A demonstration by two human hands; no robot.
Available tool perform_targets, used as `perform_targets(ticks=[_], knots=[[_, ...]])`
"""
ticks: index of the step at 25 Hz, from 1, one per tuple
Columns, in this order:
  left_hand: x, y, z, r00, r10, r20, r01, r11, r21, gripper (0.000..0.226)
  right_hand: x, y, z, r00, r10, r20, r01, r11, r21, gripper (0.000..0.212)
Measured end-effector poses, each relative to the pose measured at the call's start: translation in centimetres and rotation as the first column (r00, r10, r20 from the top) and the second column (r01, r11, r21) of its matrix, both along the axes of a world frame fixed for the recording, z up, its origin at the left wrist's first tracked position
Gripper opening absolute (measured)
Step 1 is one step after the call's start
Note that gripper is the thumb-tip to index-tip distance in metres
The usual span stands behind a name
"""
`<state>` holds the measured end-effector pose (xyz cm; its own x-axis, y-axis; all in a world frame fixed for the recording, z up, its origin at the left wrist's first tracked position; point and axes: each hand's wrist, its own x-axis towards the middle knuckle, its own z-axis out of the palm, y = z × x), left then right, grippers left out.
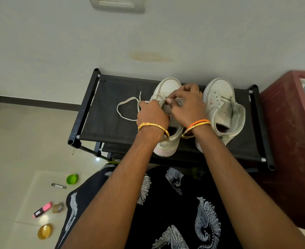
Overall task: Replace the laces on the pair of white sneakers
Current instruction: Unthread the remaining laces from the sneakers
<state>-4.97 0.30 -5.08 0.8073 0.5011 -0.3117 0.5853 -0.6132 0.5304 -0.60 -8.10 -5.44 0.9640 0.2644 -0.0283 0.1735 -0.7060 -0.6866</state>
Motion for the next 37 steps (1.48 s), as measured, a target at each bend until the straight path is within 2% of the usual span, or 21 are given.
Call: perform_targets(ticks=[2, 3, 4, 6, 7, 8, 9, 10, 12, 14, 16, 18, 19, 21, 23, 25, 27, 29, 32, 35, 37], knots=[[0.0, 0.1, 0.1, 1.000, 0.000, -0.013, 0.000, 1.000, -0.002, 0.028, 0.5, -0.4, 0.3, 0.999, -0.008, -0.048, 0.018, 0.974, 0.227, 0.015], [0.0, 0.1, 0.2, 1.000, 0.000, -0.018, 0.000, 1.000, -0.002, 0.029, 0.8, -0.6, 0.4, 0.997, -0.013, -0.082, 0.044, 0.922, 0.386, 0.019], [-0.1, 0.1, 0.2, 1.000, 0.001, -0.020, -0.001, 1.000, -0.004, 0.030, 1.0, -0.9, 0.7, 0.992, -0.016, -0.125, 0.083, 0.829, 0.554, 0.019], [-0.1, 0.1, 0.3, 1.000, 0.003, -0.017, -0.003, 1.000, -0.011, 0.030, 1.2, -1.4, 1.4, 0.972, 0.029, -0.232, 0.174, 0.574, 0.800, 0.016], [-0.1, 0.2, 0.3, 1.000, 0.004, -0.017, -0.004, 1.000, -0.011, 0.030, 1.2, -1.5, 1.8, 0.967, 0.049, -0.251, 0.198, 0.479, 0.855, 0.018], [-0.1, 0.2, 0.3, 1.000, 0.003, -0.018, -0.004, 1.000, -0.011, 0.030, 1.1, -1.4, 2.1, 0.971, 0.037, -0.237, 0.196, 0.447, 0.873, 0.021], [-0.1, 0.2, 0.3, 1.000, 0.002, -0.019, -0.002, 1.000, -0.011, 0.030, 1.0, -1.3, 2.3, 0.980, 0.001, -0.199, 0.175, 0.466, 0.868, 0.021], [-0.1, 0.2, 0.3, 1.000, 0.000, -0.018, 0.000, 1.000, -0.014, 0.029, 0.9, -1.1, 2.5, 0.987, -0.051, -0.152, 0.155, 0.529, 0.834, 0.021], [-0.1, 0.2, 0.3, 1.000, -0.005, -0.015, 0.005, 1.000, -0.014, 0.027, 0.7, -0.9, 2.1, 0.991, -0.127, -0.048, 0.125, 0.714, 0.689, 0.018], [0.0, 0.2, 0.3, 1.000, -0.009, -0.010, 0.009, 1.000, -0.005, 0.027, 0.5, -0.7, 1.3, 0.994, -0.099, 0.056, 0.060, 0.874, 0.483, 0.006], [0.0, 0.1, 0.2, 1.000, -0.011, -0.004, 0.011, 1.000, 0.000, 0.026, 0.3, -0.6, 0.4, 0.993, 0.005, 0.114, -0.020, 0.991, 0.131, 0.016], [-0.1, 0.0, 0.2, 1.000, -0.003, 0.000, 0.003, 1.000, -0.006, 0.026, 0.0, -0.4, 0.2, 0.992, 0.092, 0.083, -0.074, 0.977, -0.200, 0.026], [-0.1, 0.0, 0.2, 1.000, 0.000, 0.002, 0.000, 1.000, -0.005, 0.026, -0.1, -0.2, 0.4, 0.992, 0.101, 0.073, -0.076, 0.955, -0.285, 0.028], [-0.1, -0.1, 0.3, 1.000, 0.000, 0.002, 0.000, 1.000, 0.002, 0.025, -0.5, 0.1, 0.7, 0.993, 0.086, 0.085, -0.051, 0.935, -0.351, 0.028], [-0.1, -0.1, 0.3, 1.000, -0.001, -0.001, 0.001, 1.000, 0.004, 0.024, -0.7, 0.1, 0.9, 0.994, 0.063, 0.084, -0.033, 0.947, -0.320, 0.026], [-0.1, -0.1, 0.4, 1.000, -0.003, -0.009, 0.003, 1.000, 0.003, 0.025, -0.6, 0.0, 0.8, 0.998, 0.023, 0.065, -0.008, 0.975, -0.221, 0.021], [-0.1, 0.0, 0.4, 1.000, -0.004, -0.016, 0.004, 1.000, -0.001, 0.025, -0.6, 0.1, 0.8, 0.996, -0.030, 0.082, 0.037, 0.996, -0.086, 0.013], [-0.1, 0.0, 0.4, 1.000, -0.008, -0.022, 0.008, 1.000, 0.000, 0.027, -0.7, 0.0, 1.3, 0.986, -0.115, 0.118, 0.101, 0.987, 0.122, 0.011], [0.0, 0.0, 0.4, 1.000, 0.007, -0.029, -0.007, 1.000, -0.008, 0.029, -0.6, -0.5, 2.0, 0.977, -0.208, 0.041, 0.177, 0.907, 0.381, 0.022], [0.0, -0.1, 0.4, 0.999, 0.010, -0.032, -0.010, 1.000, -0.004, 0.030, -0.6, -0.2, 1.9, 0.974, -0.133, -0.185, 0.221, 0.753, 0.620, 0.022], [0.0, 0.0, 0.4, 0.999, 0.013, -0.033, -0.013, 1.000, -0.007, 0.029, -0.5, 0.2, 2.1, 0.967, -0.060, -0.249, 0.226, 0.655, 0.721, 0.026]])
